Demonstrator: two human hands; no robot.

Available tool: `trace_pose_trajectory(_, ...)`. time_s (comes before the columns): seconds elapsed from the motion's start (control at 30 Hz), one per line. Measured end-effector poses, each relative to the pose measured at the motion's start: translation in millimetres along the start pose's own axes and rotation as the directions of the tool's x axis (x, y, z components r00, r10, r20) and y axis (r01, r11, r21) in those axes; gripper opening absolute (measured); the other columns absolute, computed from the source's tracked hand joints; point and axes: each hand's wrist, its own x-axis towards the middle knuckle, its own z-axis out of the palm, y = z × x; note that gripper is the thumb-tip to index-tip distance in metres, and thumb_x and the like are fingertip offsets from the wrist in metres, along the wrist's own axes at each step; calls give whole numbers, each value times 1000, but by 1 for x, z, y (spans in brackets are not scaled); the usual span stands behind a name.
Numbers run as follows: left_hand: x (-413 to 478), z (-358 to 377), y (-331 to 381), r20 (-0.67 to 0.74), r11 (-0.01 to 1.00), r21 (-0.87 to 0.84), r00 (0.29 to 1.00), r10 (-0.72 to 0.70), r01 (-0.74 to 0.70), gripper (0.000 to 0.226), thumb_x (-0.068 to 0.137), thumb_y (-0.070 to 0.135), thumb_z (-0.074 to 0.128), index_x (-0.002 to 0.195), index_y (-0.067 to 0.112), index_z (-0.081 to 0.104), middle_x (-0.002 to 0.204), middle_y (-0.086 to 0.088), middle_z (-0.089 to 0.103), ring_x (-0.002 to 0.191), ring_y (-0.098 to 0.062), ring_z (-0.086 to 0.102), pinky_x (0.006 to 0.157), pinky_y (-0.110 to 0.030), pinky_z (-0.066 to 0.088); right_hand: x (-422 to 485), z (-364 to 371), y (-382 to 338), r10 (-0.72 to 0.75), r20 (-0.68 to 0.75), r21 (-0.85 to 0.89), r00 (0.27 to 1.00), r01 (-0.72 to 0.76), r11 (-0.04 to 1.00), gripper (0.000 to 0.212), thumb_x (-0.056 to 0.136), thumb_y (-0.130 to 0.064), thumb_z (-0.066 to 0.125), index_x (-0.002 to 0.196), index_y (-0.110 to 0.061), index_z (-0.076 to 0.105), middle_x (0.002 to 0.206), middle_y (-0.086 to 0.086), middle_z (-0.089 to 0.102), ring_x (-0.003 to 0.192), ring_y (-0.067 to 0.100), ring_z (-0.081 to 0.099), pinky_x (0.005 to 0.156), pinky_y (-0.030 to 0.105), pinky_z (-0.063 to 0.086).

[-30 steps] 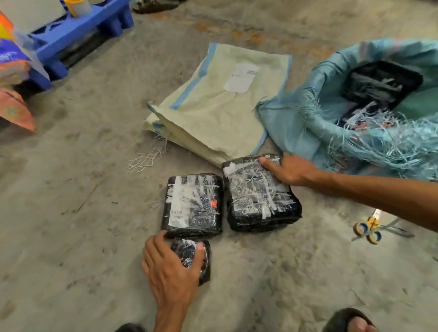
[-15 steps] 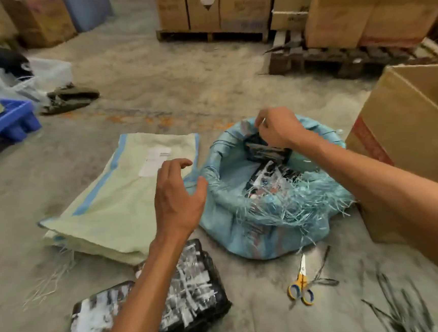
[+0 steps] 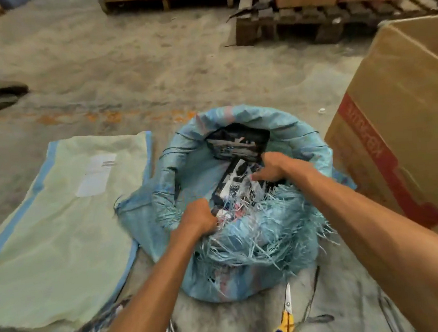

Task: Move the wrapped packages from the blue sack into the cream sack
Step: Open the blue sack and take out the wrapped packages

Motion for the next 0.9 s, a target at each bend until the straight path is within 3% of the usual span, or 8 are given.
trace_pose_trajectory(0.23,28,23,2,139,991,132,989,-47,29,34,94,-3,45,127,-6,52,134,-25,54,122,-35,55,95,-35,45,34,25,6,22,241,70,970,-40,997,95,83,-66,65,151,-6,38,156,8,40,140,29,43,112,39,37)
trace_pose_trajectory(0.43,19,18,-2,166,990,-73,980,-105,119,49,92,-15,33,139,-4,43,131,-26,52,106,-24,56,88,-38,50,39,22,-2,98,233,14,967,-104,994,109,71,-68,74,150,-2,37,154,11,42,138,32,45,115,41,38)
trace_pose_trajectory(0.5,13,13,-7,185,990,-72,977,-109,124,41,93,-16,33,132,-9,46,115,-25,56,109,-26,55,96,-43,46,35,23,-9,131,204,-15,970,-130,991,113,65,-73,74,148,-4,40,152,10,45,136,32,48,114,40,38)
trace_pose_trajectory(0.57,7,10,-12,218,989,-86,971,-99,120,38,94,-15,32,129,-10,48,117,-28,55,113,-31,57,95,-43,48,25,21,-11,141,158,6,977,-143,990,117,63,-74,73,149,-4,38,154,12,43,137,32,46,114,41,37)
trace_pose_trajectory(0.7,-4,8,-18,287,982,-130,953,-93,135,42,96,-15,31,136,-11,39,108,-17,52,71,-12,49,54,-19,44,11,13,-22,131,138,87,982,-143,986,117,57,-64,85,145,0,42,148,15,49,128,32,53,106,37,43)
trace_pose_trajectory(0.73,-6,7,-19,293,980,-145,952,-92,140,43,96,-15,32,138,-12,38,106,-14,50,72,-11,50,54,-18,46,8,11,-27,122,130,79,984,-132,988,113,54,-63,87,139,0,48,141,13,55,118,30,58,99,34,47)
trace_pose_trajectory(0.83,-13,6,-23,285,976,-181,956,-69,124,41,91,-18,37,129,-6,48,114,-15,52,105,-25,60,84,-30,55,-9,10,-43,90,18,23,996,-91,996,109,48,-65,87,130,-3,53,120,7,64,99,26,59,91,35,50)
trace_pose_trajectory(0.9,-24,2,-25,240,972,-216,970,-42,96,31,87,-19,40,100,5,56,99,-11,54,98,-24,56,73,-31,49,-20,8,-50,47,-113,1,992,-47,999,121,44,-68,87,140,-9,42,118,7,64,104,28,62,90,38,51)
